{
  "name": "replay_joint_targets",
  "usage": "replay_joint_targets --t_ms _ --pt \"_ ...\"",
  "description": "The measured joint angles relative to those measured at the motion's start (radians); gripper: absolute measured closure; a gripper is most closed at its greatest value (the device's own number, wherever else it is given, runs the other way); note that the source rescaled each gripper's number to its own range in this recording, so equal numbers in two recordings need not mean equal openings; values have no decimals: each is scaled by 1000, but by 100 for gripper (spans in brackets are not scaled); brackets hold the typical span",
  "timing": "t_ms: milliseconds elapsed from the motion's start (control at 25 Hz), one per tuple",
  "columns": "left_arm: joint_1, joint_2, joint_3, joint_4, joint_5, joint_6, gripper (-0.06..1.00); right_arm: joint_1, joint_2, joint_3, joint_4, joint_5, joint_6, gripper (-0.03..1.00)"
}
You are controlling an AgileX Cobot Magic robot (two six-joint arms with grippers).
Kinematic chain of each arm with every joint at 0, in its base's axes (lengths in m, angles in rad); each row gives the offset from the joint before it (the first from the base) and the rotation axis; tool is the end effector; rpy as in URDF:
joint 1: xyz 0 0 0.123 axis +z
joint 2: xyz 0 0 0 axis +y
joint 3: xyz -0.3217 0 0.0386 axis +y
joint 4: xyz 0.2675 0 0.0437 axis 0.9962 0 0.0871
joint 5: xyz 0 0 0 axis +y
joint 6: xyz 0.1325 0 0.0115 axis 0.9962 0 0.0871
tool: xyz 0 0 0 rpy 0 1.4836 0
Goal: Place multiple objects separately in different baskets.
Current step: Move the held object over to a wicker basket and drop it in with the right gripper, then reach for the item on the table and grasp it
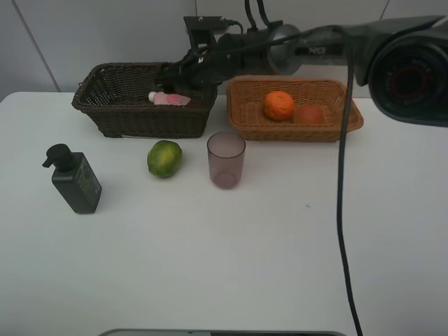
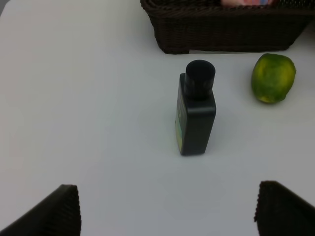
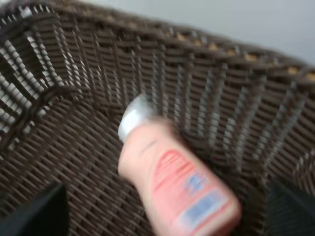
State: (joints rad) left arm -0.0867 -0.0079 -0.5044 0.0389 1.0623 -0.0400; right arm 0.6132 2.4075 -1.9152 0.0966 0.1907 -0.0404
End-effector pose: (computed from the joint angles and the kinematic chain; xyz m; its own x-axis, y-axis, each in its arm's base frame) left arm 0.0090 0.0038 0.2689 -0.4456 0.0176 -0.8951 0.0469 0.9989 -0.0037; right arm 0.5148 0.3652 0.1473 -0.4897 -0.2780 -0.8264 -0.5620 0.8253 0.0553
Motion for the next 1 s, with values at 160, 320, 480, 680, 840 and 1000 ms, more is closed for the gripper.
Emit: replay_joint_targets --t_ms 160,320,480,680,840,1000 --pt "0 0 0 0 0 0 3 0 -56 0 0 68 0 16" --pt "0 0 0 0 0 0 3 -10 -125 -2 1 220 21 16" --pt "0 0 0 0 0 0 3 -53 -200 -8 -20 472 145 16" --pt "0 0 0 0 0 0 3 -146 -305 64 -115 750 243 16" --pt "0 0 0 0 0 0 3 -250 -450 263 -132 777 256 16" --pt "0 0 0 0 0 0 3 -369 -626 464 -162 762 259 16"
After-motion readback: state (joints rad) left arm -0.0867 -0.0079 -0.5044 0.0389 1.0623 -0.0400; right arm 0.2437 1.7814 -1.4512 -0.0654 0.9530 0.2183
